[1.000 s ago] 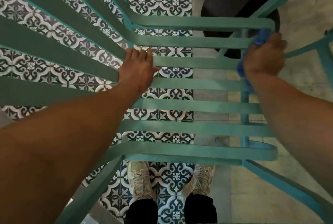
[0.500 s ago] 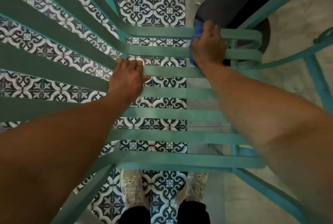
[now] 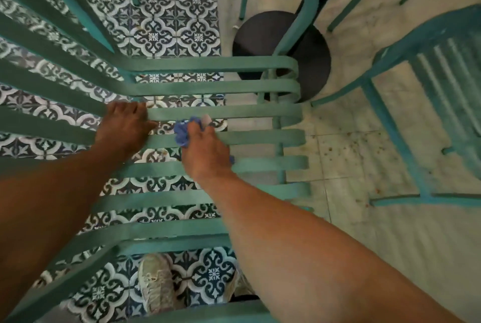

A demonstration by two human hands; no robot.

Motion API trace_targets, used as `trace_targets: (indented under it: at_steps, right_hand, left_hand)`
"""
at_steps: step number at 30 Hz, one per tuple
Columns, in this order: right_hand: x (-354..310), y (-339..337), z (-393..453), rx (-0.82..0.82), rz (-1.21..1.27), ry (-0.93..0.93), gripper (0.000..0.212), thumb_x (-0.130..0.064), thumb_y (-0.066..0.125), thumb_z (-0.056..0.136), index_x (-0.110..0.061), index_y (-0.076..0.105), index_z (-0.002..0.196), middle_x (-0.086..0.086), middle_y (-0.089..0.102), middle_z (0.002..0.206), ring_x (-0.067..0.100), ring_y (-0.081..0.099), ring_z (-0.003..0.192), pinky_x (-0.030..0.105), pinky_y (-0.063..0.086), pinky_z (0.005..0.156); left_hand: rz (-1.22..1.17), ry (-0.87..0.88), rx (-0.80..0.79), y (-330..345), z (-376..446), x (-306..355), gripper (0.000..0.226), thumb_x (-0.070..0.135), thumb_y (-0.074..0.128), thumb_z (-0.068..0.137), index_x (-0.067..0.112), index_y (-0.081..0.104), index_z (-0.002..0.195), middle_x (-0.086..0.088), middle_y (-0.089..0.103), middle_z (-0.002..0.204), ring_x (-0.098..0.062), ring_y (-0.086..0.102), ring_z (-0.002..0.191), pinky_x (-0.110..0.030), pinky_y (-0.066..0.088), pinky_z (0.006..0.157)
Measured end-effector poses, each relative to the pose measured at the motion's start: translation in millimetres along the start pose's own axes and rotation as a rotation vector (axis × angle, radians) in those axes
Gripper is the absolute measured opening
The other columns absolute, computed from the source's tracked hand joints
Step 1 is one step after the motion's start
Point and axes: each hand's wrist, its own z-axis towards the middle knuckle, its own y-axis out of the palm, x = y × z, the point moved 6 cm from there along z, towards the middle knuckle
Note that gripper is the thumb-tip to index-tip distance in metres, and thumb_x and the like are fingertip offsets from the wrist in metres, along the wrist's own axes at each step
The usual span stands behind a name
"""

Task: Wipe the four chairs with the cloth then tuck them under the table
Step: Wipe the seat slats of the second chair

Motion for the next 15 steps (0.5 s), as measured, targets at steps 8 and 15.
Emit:
trace_targets:
  at_steps: [8, 15]
  right_hand:
    - [31.6, -58.8, -75.4, -0.008, 0.118, 0.140, 0.050, -0.024, 0.064, 0.088, -0.014, 0.040, 0.130, 0.013, 0.051, 0.124, 0.033, 0.056, 0.106, 0.038, 0.047, 0.084]
    - [53.1, -143.0, -153.6, 0.004, 0.011, 0.359, 0.045, -0.013, 0.064, 0.087, -0.007, 0.051, 0.129, 0.014, 0.056, 0.123, 0.031, 0.053, 0.112, 0.031, 0.045, 0.092]
  left_hand:
    - [-0.102, -0.026, -0.087, -44.3, -48.6, 56.7, 0.066, 0.045, 0.044, 0.098, 0.008, 0.027, 0.150, -0.016, 0.029, 0.156, -0.035, 0.027, 0.142, -0.053, 0.019, 0.116]
    - [-0.121, 0.215, -0.217, -119.1, -115.1, 131.2, 0.067, 0.050, 0.030, 0.101, 0.018, 0.010, 0.156, -0.010, 0.009, 0.163, -0.028, 0.006, 0.150, -0.048, 0.002, 0.120]
